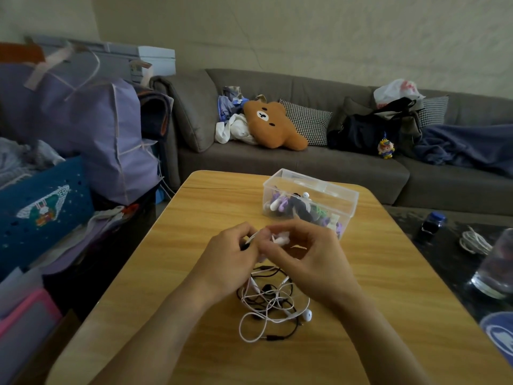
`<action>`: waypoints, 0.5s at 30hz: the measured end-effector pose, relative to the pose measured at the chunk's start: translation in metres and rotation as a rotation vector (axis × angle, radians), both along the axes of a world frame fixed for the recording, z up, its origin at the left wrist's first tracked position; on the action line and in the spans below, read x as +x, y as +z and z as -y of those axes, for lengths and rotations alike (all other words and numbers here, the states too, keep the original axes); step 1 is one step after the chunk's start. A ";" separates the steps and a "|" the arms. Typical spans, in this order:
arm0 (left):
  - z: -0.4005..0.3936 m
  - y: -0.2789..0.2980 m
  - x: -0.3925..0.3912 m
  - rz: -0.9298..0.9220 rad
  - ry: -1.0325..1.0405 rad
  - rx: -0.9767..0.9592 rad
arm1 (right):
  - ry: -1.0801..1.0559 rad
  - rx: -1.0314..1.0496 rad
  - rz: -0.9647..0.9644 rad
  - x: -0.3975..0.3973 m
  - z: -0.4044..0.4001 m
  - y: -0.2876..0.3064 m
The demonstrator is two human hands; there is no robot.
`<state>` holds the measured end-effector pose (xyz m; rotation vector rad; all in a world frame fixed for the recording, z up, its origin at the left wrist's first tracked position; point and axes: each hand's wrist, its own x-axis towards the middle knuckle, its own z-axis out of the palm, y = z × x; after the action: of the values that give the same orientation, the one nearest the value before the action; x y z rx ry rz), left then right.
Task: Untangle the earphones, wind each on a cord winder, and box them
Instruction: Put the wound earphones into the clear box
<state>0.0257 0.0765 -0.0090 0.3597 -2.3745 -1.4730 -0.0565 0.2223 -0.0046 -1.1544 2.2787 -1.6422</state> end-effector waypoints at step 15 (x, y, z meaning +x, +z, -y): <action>-0.017 0.007 -0.001 -0.119 0.030 0.395 | -0.103 -0.118 -0.096 0.000 0.008 -0.001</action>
<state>0.0248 0.0939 -0.0017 0.3847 -1.9711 -1.8916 -0.0561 0.2145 -0.0055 -1.1829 2.3642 -1.8195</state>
